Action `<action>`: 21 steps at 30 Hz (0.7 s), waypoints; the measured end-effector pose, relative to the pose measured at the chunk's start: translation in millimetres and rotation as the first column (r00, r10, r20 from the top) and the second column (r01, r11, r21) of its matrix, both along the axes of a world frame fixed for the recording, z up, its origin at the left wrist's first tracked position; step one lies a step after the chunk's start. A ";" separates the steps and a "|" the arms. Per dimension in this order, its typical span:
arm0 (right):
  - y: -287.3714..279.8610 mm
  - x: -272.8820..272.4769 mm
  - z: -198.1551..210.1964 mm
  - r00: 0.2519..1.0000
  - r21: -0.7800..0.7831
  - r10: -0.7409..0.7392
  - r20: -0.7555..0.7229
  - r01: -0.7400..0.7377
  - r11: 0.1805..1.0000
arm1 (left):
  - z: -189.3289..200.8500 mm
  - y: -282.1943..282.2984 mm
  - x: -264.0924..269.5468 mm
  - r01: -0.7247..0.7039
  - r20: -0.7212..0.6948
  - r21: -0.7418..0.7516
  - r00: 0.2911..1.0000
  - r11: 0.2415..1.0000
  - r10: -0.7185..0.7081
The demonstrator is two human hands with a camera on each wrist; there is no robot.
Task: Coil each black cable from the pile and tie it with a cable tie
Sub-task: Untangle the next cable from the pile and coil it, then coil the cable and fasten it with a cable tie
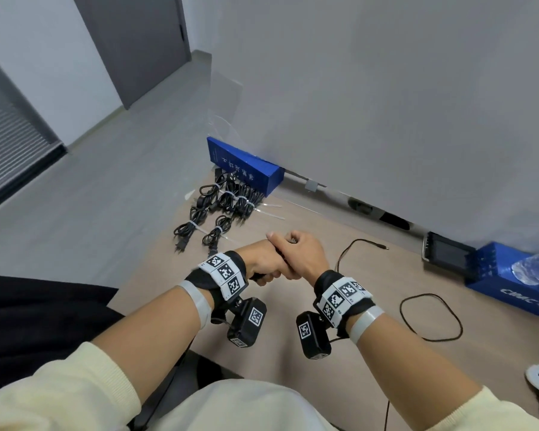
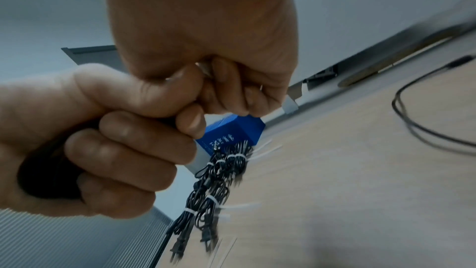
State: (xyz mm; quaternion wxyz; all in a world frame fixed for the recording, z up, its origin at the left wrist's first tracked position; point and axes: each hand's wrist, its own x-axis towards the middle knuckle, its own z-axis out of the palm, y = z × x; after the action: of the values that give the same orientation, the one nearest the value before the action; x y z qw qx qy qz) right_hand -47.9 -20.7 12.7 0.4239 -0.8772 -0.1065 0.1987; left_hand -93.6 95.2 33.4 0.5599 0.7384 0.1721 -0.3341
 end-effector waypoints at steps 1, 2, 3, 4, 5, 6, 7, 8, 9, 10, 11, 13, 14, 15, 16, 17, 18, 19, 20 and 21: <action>5.0 0.3 -3.3 0.999 0.037 0.011 -0.030 -0.010 0.999 | -1.8 5.0 -2.7 -0.015 -0.006 -0.013 1.000 1.000 0.015; 11.0 0.8 -7.8 0.998 0.073 0.019 -0.058 -0.015 0.997 | -4.9 10.9 -5.8 -0.034 -0.018 -0.025 0.999 0.999 0.034; 18.2 1.0 -11.9 0.996 0.095 0.025 -0.082 -0.017 0.995 | -7.8 17.0 -9.0 -0.056 -0.035 -0.033 0.998 0.998 0.055; 27.2 0.1 -16.7 0.995 0.109 0.039 -0.092 -0.029 0.994 | -11.5 24.6 -13.2 -0.085 -0.049 -0.037 0.995 0.996 0.083; 37.5 -1.9 -21.2 0.994 0.112 0.062 -0.092 -0.051 0.992 | -15.9 33.2 -18.5 -0.119 -0.059 -0.040 0.991 0.992 0.117; 45.8 -3.4 -24.7 0.993 0.111 0.078 -0.084 -0.068 0.991 | -20.4 40.5 -23.1 -0.151 -0.066 -0.049 0.987 0.987 0.148; 53.9 -4.7 -27.2 0.992 0.113 0.093 -0.087 -0.083 0.990 | -24.1 47.9 -28.5 -0.190 -0.068 -0.072 0.980 0.979 0.185; 65.6 -6.3 -32.4 0.989 0.121 0.115 -0.098 -0.103 0.987 | -28.0 58.7 -36.0 -0.240 -0.078 -0.102 0.969 0.966 0.232; 76.2 -7.8 -36.0 0.985 0.129 0.128 -0.114 -0.113 0.985 | -30.4 68.5 -43.2 -0.284 -0.096 -0.135 0.957 0.949 0.272; 83.4 -7.6 -38.4 0.984 0.143 0.128 -0.128 -0.109 0.984 | -30.9 75.5 -48.4 -0.309 -0.116 -0.166 0.949 0.936 0.293; 94.1 -8.5 -40.3 0.980 0.158 0.141 -0.141 -0.119 0.980 | -30.7 84.7 -54.7 -0.337 -0.140 -0.192 0.939 0.922 0.314; 113.6 -11.0 -44.0 0.970 0.178 0.191 -0.149 -0.164 0.970 | -29.4 98.7 -64.1 -0.386 -0.174 -0.223 0.919 0.895 0.353; 124.8 -13.1 -45.5 0.961 0.184 0.231 -0.153 -0.202 0.962 | -30.1 106.7 -68.6 -0.414 -0.178 -0.225 0.907 0.882 0.380; 133.7 -14.6 -47.2 0.950 0.193 0.266 -0.161 -0.234 0.953 | -31.5 113.1 -71.9 -0.433 -0.176 -0.217 0.899 0.875 0.401; 142.3 -16.2 -49.4 0.936 0.208 0.301 -0.182 -0.262 0.942 | -34.2 120.1 -76.1 -0.456 -0.174 -0.199 0.888 0.868 0.426; 150.1 -18.2 -49.9 0.918 0.227 0.329 -0.221 -0.280 0.933 | -37.5 127.4 -81.4 -0.489 -0.172 -0.181 0.870 0.853 0.462; 155.9 -19.4 -50.9 0.898 0.247 0.350 -0.265 -0.288 0.925 | -41.8 134.3 -86.6 -0.538 -0.171 -0.165 0.841 0.827 0.513; 161.5 -20.1 -53.3 0.878 0.251 0.373 -0.300 -0.304 0.919 | -47.6 142.3 -92.5 -0.609 -0.177 -0.155 0.791 0.777 0.585; 165.4 -20.5 -58.0 0.862 0.238 0.390 -0.323 -0.325 0.915 | -53.7 150.6 -98.3 -0.688 -0.192 -0.151 0.725 0.710 0.662; 166.6 -20.6 -63.3 0.852 0.201 0.407 -0.330 -0.358 0.912 | -58.5 157.5 -103.5 -0.757 -0.211 -0.145 0.653 0.637 0.728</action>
State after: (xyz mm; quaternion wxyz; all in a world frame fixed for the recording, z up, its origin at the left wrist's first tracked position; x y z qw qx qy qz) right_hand -68.4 145.9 -50.5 0.4453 -0.7557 -0.2116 0.4310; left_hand -197.2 252.7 -25.1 0.7129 0.5113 0.4593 -0.1392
